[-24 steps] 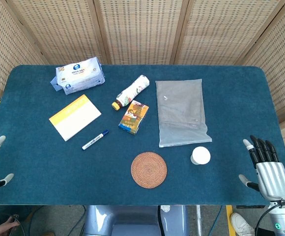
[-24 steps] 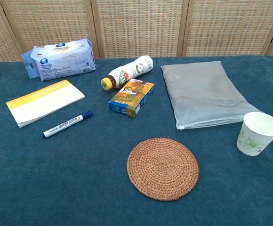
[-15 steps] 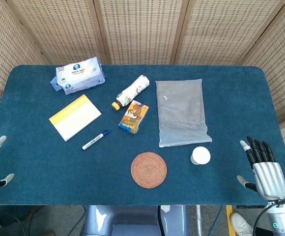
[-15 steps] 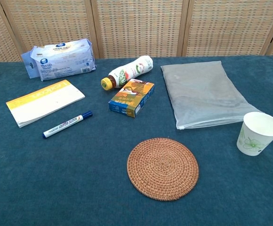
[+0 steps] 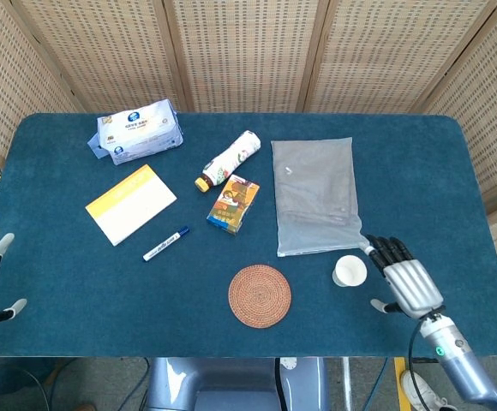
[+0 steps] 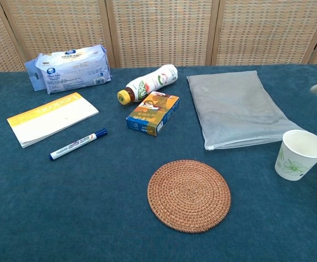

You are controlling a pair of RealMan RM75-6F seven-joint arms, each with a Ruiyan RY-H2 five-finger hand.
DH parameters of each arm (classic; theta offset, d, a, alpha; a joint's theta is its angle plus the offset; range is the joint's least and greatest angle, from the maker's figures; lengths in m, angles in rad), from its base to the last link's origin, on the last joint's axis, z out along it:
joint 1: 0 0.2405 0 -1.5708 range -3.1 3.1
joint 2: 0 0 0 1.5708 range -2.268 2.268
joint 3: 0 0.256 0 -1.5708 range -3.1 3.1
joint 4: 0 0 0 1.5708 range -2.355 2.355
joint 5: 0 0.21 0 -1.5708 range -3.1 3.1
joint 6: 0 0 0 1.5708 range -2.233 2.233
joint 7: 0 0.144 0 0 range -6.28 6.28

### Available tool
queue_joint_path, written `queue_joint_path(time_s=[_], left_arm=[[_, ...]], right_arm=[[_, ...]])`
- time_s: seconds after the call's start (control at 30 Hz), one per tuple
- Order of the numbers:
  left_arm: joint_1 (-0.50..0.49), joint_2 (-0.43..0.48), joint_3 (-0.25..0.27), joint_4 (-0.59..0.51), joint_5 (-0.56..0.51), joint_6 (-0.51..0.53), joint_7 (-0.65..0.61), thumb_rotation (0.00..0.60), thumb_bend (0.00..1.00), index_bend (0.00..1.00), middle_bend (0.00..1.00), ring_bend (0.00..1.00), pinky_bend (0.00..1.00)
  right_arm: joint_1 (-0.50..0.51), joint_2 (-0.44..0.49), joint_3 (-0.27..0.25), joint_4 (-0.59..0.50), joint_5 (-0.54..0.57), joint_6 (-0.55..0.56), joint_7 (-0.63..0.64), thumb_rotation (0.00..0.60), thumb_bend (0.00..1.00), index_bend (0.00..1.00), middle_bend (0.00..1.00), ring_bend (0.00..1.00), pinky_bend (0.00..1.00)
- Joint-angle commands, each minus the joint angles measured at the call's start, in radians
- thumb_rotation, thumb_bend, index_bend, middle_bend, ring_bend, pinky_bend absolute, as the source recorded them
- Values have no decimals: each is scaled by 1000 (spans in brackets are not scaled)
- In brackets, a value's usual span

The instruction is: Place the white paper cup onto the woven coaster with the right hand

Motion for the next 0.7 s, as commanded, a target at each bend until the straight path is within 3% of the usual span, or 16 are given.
queue_joint_path(time_s=[0.03, 0.23, 0.47, 0.7], left_arm=[[-6, -3, -3, -1, -12, -10, 9, 600, 0, 0, 0, 0, 0], [-13, -7, -7, 1, -30, -23, 19, 600, 0, 0, 0, 0, 0], [-15, -8, -6, -1, -35, -26, 23, 600, 0, 0, 0, 0, 0], [-17, -6, -8, 1, -42, -29, 14, 600, 0, 0, 0, 0, 0]], right_arm=[[71, -32, 13, 34, 23, -91, 2, 600, 0, 70, 48, 0, 25], [151, -76, 21, 56, 109, -230, -16, 600, 0, 83, 70, 3, 72], [194, -142, 26, 131, 166, -255, -73, 600, 0, 168, 154, 75, 175], [207, -186, 31, 184, 193, -214, -143, 600, 62, 424, 429, 439, 582]])
